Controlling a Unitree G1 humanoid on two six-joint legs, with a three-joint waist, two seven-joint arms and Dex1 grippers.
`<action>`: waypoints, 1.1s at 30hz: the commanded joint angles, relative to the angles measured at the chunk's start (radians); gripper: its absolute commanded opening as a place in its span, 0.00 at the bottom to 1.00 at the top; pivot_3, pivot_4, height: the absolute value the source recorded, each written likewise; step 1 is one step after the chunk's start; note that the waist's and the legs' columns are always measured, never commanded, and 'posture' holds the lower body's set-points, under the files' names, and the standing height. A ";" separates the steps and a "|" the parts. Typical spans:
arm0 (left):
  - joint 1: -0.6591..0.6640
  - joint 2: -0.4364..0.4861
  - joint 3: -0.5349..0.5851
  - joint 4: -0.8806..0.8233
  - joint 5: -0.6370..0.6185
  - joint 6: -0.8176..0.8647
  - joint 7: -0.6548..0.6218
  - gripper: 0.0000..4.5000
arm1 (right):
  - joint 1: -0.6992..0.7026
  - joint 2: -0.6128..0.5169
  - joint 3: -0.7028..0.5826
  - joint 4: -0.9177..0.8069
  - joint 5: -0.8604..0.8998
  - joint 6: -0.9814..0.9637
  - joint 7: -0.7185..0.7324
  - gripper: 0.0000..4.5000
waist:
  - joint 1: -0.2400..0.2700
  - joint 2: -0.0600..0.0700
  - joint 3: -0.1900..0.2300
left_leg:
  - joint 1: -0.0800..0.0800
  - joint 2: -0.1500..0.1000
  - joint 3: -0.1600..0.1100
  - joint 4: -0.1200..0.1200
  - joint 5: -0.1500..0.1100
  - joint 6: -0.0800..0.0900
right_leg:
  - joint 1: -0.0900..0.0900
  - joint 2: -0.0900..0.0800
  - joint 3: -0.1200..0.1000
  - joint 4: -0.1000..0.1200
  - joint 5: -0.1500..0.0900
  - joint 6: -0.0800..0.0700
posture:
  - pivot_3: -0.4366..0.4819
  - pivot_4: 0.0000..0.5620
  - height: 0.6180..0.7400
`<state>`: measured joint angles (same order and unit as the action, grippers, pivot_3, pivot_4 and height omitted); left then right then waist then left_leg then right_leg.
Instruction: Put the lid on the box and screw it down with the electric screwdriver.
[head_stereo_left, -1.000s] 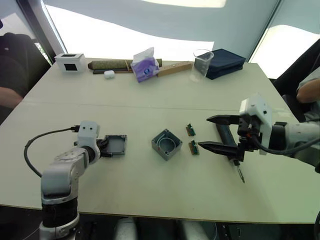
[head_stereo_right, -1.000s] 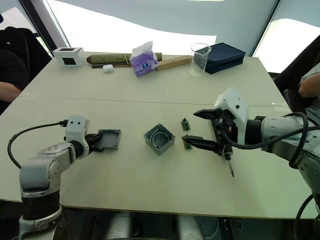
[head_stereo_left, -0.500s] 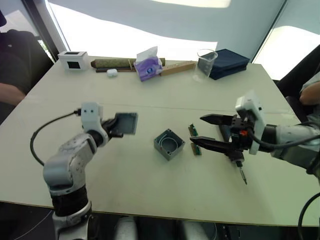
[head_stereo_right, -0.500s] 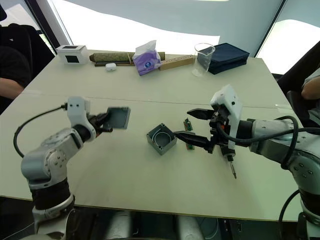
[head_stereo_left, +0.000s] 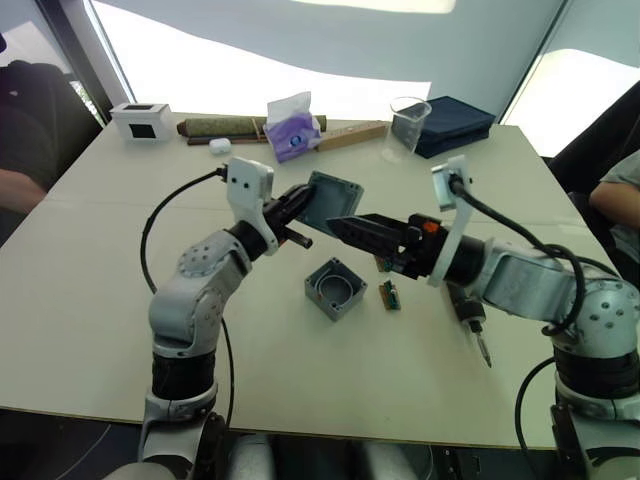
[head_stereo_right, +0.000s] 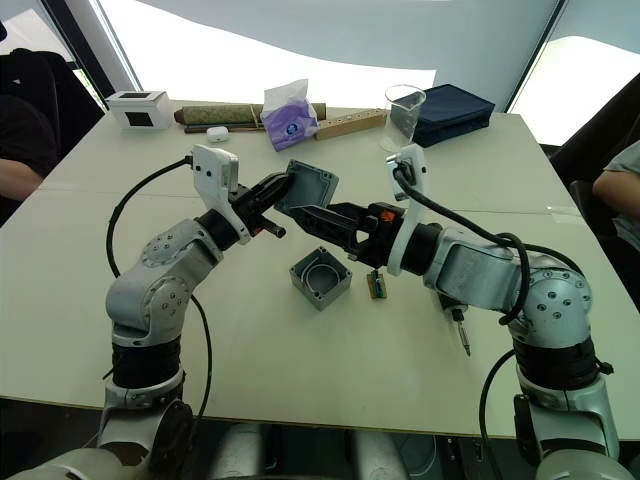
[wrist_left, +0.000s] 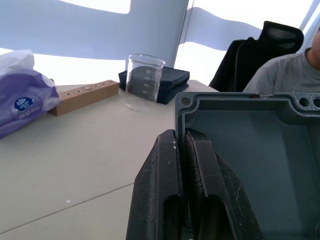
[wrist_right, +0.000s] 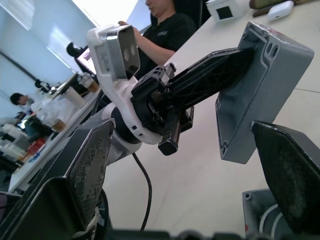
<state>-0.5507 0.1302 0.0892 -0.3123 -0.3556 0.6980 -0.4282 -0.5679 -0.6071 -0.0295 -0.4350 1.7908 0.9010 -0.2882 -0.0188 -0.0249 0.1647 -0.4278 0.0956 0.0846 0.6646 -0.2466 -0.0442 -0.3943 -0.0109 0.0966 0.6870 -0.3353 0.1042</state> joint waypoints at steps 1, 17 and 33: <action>-0.013 -0.005 -0.043 -0.021 -0.012 -0.056 -0.008 0.02 | -0.019 0.021 0.024 -0.005 -0.006 -0.032 -0.046 1.00 | 0.001 0.000 0.000 | 0.000 0.000 0.000 0.000 0.000 0.000 | 0.000 0.000 0.000 0.000 0.000 0.000 | 0.48 0.27 0.85; 0.022 0.017 -0.081 -0.041 -0.037 -0.074 0.006 0.00 | -0.035 0.044 0.020 0.002 -0.056 -0.055 -0.049 0.62 | 0.001 0.000 0.000 | -0.001 0.000 0.000 0.000 0.000 0.000 | -0.001 0.000 0.000 0.000 0.000 0.000 | 0.48 0.27 0.85; 0.025 0.063 -0.078 -0.020 -0.104 -0.028 -0.014 0.29 | -0.046 -0.002 0.034 -0.045 -0.171 -0.025 0.000 0.06 | 0.001 0.000 0.000 | -0.001 0.000 0.000 -0.001 0.000 0.000 | -0.002 0.000 0.000 0.000 0.000 0.000 | 0.48 0.27 0.85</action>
<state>-0.5218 0.1801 0.0199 -0.3295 -0.4425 0.6555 -0.4190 -0.5705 -0.5801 0.0131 -0.3886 1.6850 0.8689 -0.3563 -0.0182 -0.0245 0.1647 -0.4294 0.0958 0.0850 0.6637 -0.2466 -0.0442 -0.3962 -0.0109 0.0967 0.6867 -0.3354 0.1042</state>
